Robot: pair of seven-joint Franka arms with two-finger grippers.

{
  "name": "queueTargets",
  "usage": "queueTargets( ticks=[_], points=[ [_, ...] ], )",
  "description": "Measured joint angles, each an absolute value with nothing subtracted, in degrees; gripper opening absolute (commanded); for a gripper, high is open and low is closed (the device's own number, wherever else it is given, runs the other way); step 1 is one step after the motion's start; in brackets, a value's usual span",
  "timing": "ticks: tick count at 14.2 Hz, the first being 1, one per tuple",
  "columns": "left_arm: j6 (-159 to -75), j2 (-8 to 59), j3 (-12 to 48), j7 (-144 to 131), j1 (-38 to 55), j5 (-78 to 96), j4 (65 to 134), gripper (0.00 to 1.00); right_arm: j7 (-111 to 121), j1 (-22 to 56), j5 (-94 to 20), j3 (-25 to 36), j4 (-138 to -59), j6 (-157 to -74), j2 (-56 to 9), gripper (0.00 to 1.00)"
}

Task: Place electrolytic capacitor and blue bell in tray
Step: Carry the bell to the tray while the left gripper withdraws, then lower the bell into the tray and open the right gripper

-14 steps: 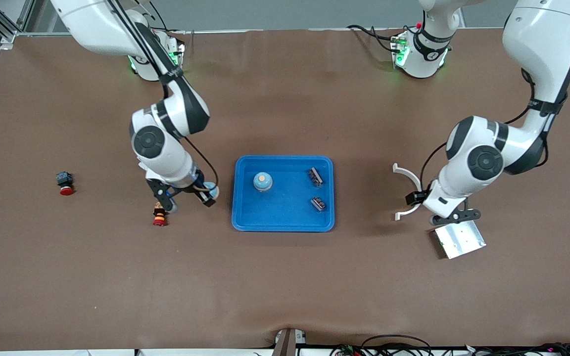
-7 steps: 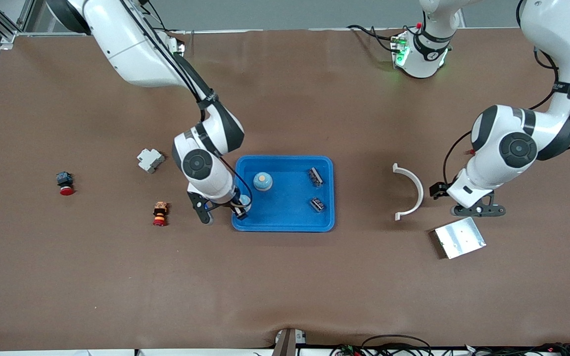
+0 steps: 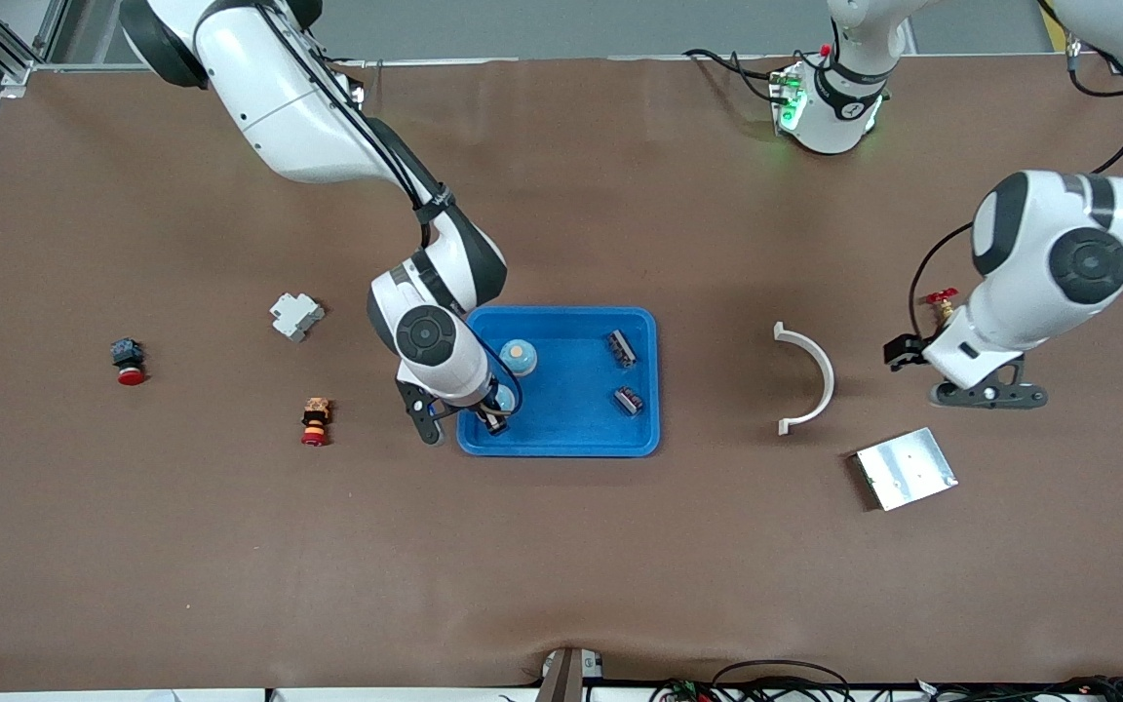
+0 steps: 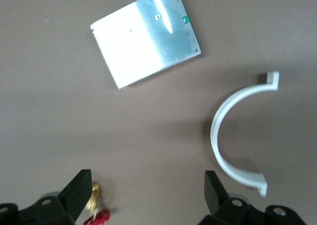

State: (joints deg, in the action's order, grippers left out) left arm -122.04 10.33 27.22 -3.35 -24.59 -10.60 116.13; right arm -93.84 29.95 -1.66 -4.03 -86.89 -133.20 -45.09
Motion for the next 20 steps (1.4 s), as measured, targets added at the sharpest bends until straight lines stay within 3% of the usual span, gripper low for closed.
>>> queueTargets(
  ticks=[9, 16, 20],
  points=[
    [-117.49, 2.16, 27.66, -2.03, -25.10, -3.42, 115.59, 1.00, -99.96, 32.08, 1.22, -3.93, -83.56, -133.05, -48.45, 0.00],
    [-102.17, 1.44, 27.46, -2.01, -25.13, 0.16, 103.82, 1.00, -101.61, 32.31, 1.23, -3.92, -82.96, -133.05, -48.82, 0.00],
    [-99.71, 1.44, 27.40, -2.37, -25.13, 0.24, 100.38, 1.00, -102.54, 32.48, 1.23, -3.92, -82.66, -133.05, -49.01, 0.00]
  ],
)
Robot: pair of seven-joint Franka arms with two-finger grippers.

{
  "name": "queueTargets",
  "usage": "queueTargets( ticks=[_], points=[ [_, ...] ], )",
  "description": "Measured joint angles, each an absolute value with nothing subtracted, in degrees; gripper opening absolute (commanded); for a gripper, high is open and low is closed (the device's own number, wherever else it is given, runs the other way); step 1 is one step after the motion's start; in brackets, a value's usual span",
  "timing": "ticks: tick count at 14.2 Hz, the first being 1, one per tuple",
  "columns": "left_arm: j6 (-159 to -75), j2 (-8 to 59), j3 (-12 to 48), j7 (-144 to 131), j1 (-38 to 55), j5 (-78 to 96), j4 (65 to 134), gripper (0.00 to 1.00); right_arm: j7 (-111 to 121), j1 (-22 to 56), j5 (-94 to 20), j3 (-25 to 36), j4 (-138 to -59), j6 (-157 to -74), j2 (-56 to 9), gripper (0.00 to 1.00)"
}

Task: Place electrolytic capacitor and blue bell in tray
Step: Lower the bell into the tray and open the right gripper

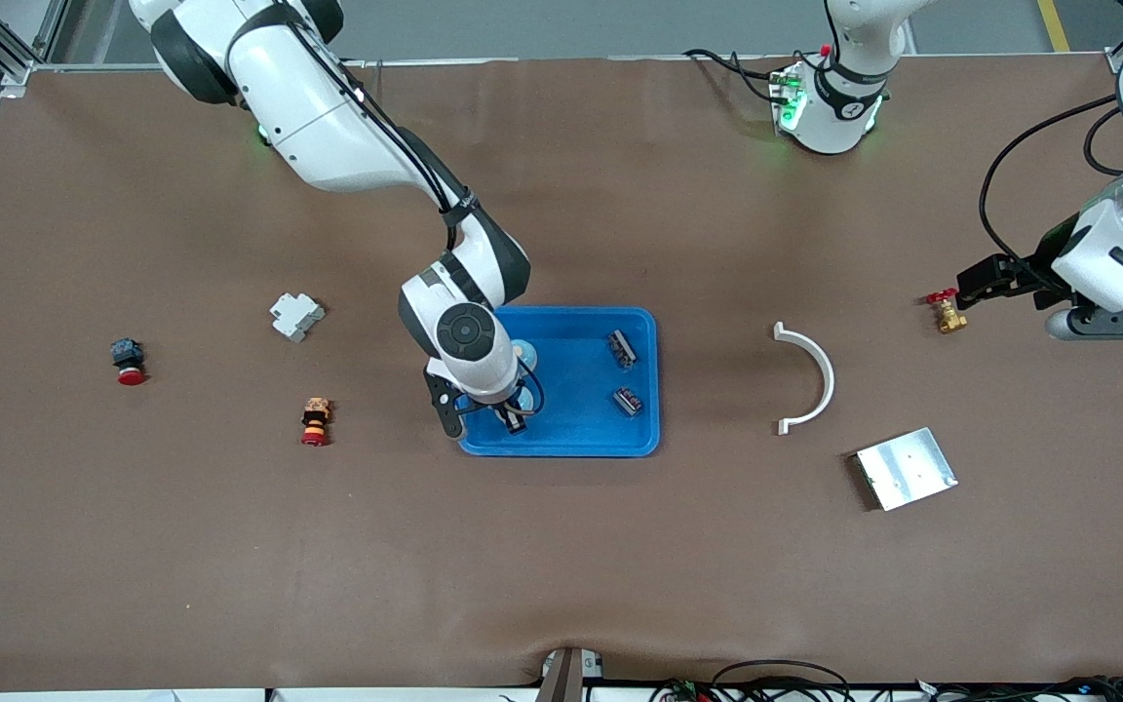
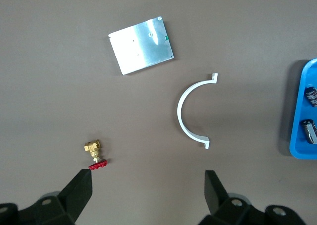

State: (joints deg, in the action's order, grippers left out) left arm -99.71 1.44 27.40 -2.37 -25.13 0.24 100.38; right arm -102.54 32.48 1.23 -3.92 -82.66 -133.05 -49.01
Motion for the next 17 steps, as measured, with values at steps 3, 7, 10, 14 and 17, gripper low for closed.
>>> queueTargets(
  ticks=[3, 7, 10, 14, 17],
  points=[
    [-99.71, 1.66, 27.68, -3.46, -24.99, 0.27, 100.34, 1.00, -102.87, 32.55, 1.30, -3.92, -82.39, -133.05, -49.18, 0.00],
    [-99.71, 1.66, 27.75, -3.46, -24.90, 0.28, 99.34, 1.00, -103.91, 32.57, 1.33, -3.92, -81.93, -133.05, -49.37, 0.00],
    [-99.71, 1.66, 27.75, -3.46, -24.90, 0.28, 98.96, 1.00, -104.48, 32.80, 1.34, -3.92, -81.67, -133.05, -49.57, 0.00],
    [-99.71, 1.77, 27.67, -3.46, -24.95, 0.28, 98.96, 1.00, -105.37, 32.86, 1.41, -3.92, -81.62, -133.05, -49.59, 0.86],
    [-99.71, 1.80, 27.63, -3.49, -24.97, 0.28, 98.95, 1.00, -105.47, 32.86, 1.74, -3.86, -81.52, -133.05, -49.59, 1.00]
  ],
)
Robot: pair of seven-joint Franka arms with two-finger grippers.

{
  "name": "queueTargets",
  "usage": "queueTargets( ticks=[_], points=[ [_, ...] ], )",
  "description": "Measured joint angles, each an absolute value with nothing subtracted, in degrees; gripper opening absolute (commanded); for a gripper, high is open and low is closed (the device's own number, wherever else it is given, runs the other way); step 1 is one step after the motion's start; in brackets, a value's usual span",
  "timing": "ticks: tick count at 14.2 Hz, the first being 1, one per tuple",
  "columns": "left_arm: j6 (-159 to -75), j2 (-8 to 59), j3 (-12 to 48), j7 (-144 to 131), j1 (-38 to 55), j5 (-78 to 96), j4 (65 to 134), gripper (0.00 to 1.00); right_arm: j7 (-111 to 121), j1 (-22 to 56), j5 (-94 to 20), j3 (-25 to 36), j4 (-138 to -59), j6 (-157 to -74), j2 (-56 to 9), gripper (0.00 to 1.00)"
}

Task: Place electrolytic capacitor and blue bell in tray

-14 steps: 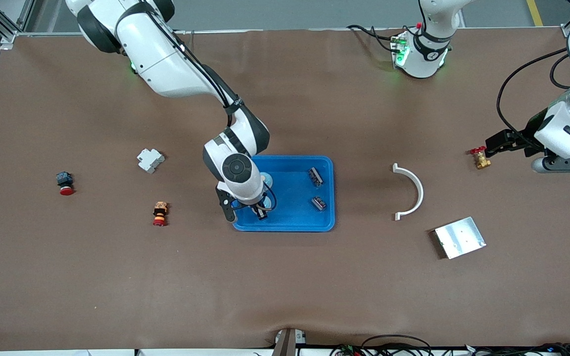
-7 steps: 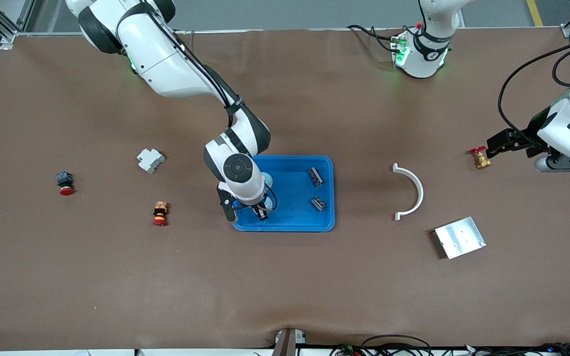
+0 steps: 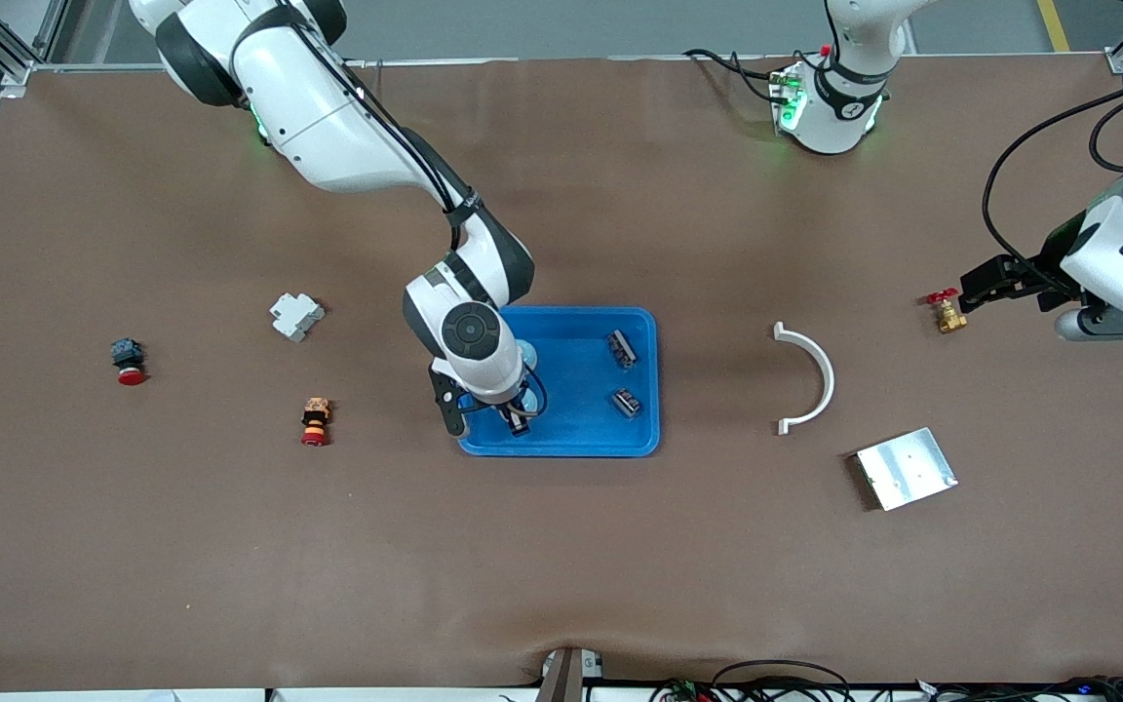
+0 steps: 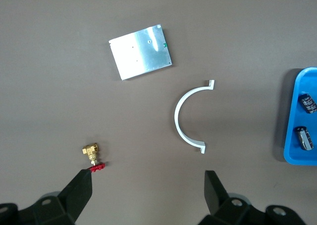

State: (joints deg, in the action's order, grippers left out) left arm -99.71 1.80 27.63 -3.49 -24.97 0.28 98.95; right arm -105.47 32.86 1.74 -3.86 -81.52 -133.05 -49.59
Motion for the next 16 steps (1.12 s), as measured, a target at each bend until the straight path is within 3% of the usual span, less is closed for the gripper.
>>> queueTargets(
  ticks=[4, 12, 14, 16],
  points=[
    [-99.70, 1.81, 27.53, -3.54, -25.03, 0.28, 98.95, 1.00, -105.46, 32.85, 2.69, -3.70, -80.09, -131.50, -49.49, 1.00],
    [-98.94, 1.81, 27.17, -3.54, -23.87, 0.28, 98.92, 1.00, -97.40, 31.63, 2.79, -2.73, -74.06, -114.34, -44.23, 1.00],
    [-98.81, 1.81, 23.81, -3.54, -20.09, 0.27, 98.91, 1.00, -90.15, 29.54, 2.88, -2.64, -74.05, -109.70, -42.40, 1.00],
    [-98.24, 1.82, 16.76, -3.54, -13.20, 0.27, 98.88, 1.00, -82.41, 27.14, 3.64, -2.48, -74.04, -106.37, -40.67, 1.00]
  ],
)
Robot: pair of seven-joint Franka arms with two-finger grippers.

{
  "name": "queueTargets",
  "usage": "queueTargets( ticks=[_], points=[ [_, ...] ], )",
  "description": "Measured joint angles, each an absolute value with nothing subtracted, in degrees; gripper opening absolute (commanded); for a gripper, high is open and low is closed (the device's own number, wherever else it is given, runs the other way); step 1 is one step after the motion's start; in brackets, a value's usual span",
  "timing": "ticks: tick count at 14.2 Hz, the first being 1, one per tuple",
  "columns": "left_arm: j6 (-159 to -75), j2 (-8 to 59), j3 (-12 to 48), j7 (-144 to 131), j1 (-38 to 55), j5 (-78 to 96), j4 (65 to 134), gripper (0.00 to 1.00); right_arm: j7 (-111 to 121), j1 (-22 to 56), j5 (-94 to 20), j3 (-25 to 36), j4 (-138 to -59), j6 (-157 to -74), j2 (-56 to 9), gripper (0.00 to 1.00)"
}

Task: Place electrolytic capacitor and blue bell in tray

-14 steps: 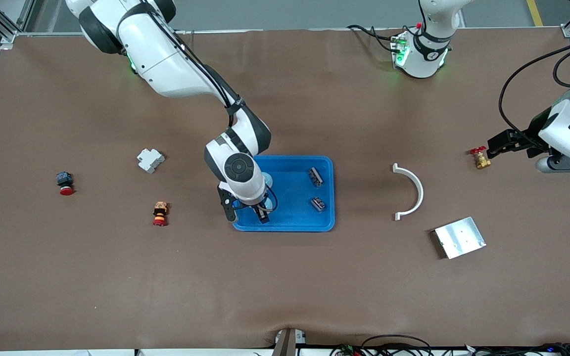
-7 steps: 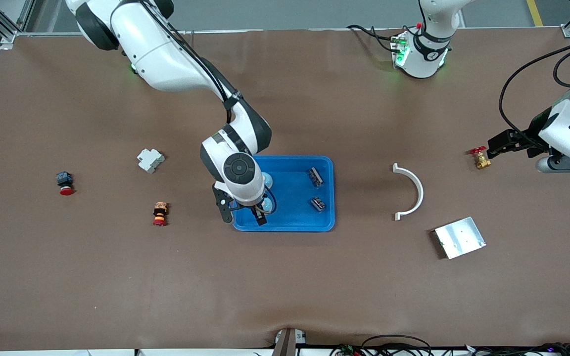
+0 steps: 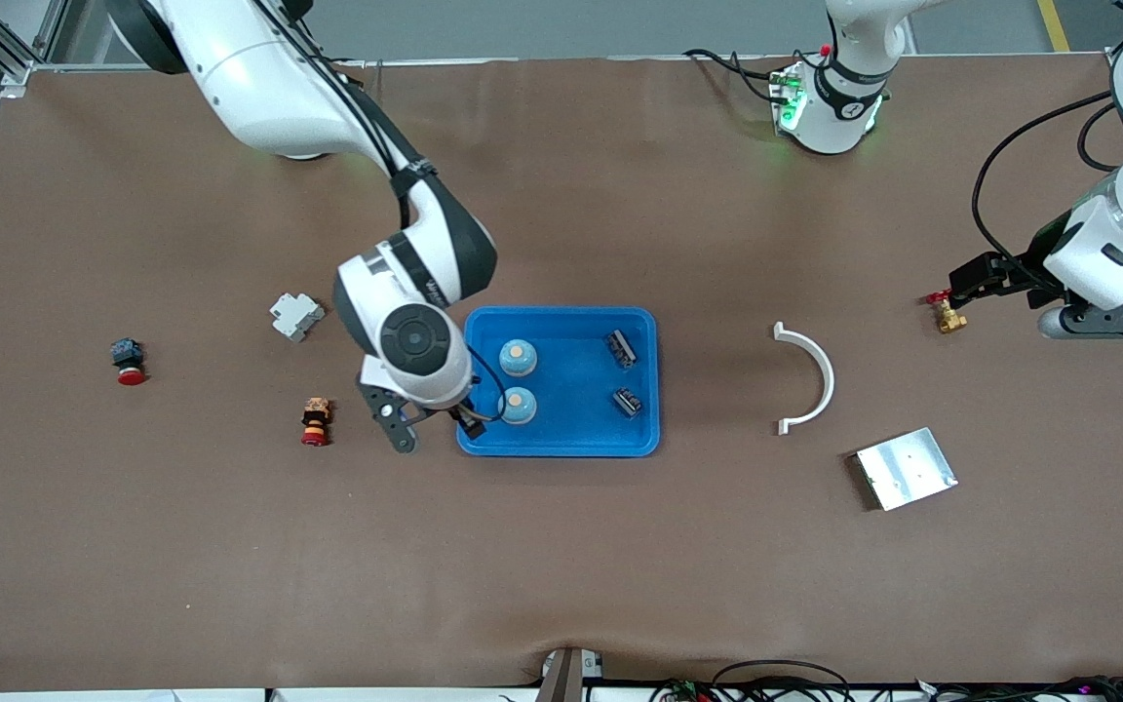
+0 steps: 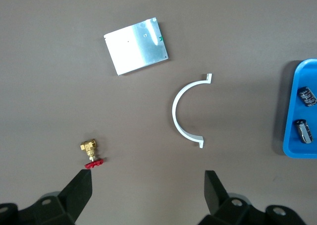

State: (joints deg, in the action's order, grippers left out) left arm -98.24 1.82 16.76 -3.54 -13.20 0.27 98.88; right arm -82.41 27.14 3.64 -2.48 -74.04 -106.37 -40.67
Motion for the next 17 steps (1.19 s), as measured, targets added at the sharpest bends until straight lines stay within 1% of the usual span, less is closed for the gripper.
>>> queueTargets(
  ticks=[2, 3, 5, 9, 12, 15, 17],
  points=[
    [-97.75, 1.82, 10.91, -3.54, -7.32, 0.26, 98.79, 1.00, -75.76, 24.10, 3.91, -2.35, -74.04, -105.82, -39.19, 1.00],
    [-97.55, 1.82, 9.28, -3.54, -5.51, 0.26, 98.72, 1.00, -72.17, 22.30, 3.94, -2.30, -74.04, -105.78, -38.60, 1.00],
    [-97.14, 1.83, 8.14, -3.54, -3.95, 0.26, 98.52, 1.00, -64.89, 18.59, 3.99, -2.24, -74.04, -105.65, -37.71, 1.00],
    [-95.75, 1.82, 8.02, -3.54, -3.33, 0.26, 97.36, 1.00, -45.39, 10.07, 4.12, -2.08, -74.01, -104.48, -35.51, 1.00],
    [-95.33, 1.82, 7.10, -3.54, -2.13, 0.26, 97.12, 1.00, -29.69, 3.81, 4.13, -2.09, -74.00, -100.53, -32.92, 1.00],
    [-95.26, 1.83, 1.98, -3.54, 2.44, 0.26, 97.08, 1.00, -17.40, -0.85, 4.14, -2.11, -74.00, -98.68, -30.06, 1.00],
    [-95.22, 1.82, 0.35, -3.54, 3.81, 0.26, 97.07, 1.00, -13.28, -2.88, 4.14, -2.12, -74.01, -97.96, -28.29, 1.00]
  ],
)
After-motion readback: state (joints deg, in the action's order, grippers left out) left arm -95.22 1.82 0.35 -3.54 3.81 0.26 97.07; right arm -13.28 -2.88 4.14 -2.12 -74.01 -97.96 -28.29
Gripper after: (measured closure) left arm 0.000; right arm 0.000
